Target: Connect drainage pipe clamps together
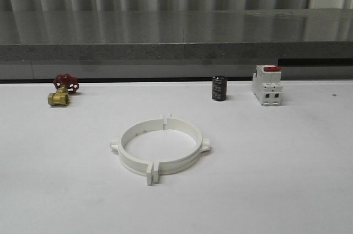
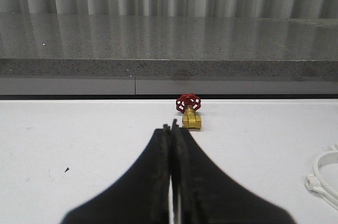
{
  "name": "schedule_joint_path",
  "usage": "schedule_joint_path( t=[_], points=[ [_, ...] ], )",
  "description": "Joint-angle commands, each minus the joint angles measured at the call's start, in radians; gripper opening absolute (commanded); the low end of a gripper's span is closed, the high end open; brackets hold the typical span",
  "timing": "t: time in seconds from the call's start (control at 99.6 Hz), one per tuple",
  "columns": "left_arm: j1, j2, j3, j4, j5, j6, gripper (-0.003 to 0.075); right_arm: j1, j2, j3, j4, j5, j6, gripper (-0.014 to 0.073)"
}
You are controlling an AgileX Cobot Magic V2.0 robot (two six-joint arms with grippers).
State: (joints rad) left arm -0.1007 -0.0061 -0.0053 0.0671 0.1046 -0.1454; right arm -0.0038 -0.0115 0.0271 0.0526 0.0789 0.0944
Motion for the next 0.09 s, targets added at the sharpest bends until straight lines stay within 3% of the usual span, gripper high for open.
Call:
schedule_joint_path(
  t=[0.0,0.08],
  points=[
    [0.003,-0.032,0.036,0.000,-0.085,-0.004,-0.0020,-0.008,-0.019,-0.016,-0.006,-0.087,-0.003,-0.0069],
    [0.003,-0.032,0.036,0.000,-0.085,-0.004,-0.0020,-0.008,-0.019,-0.016,-0.006,-0.087,-0.003,-0.0069]
  ],
)
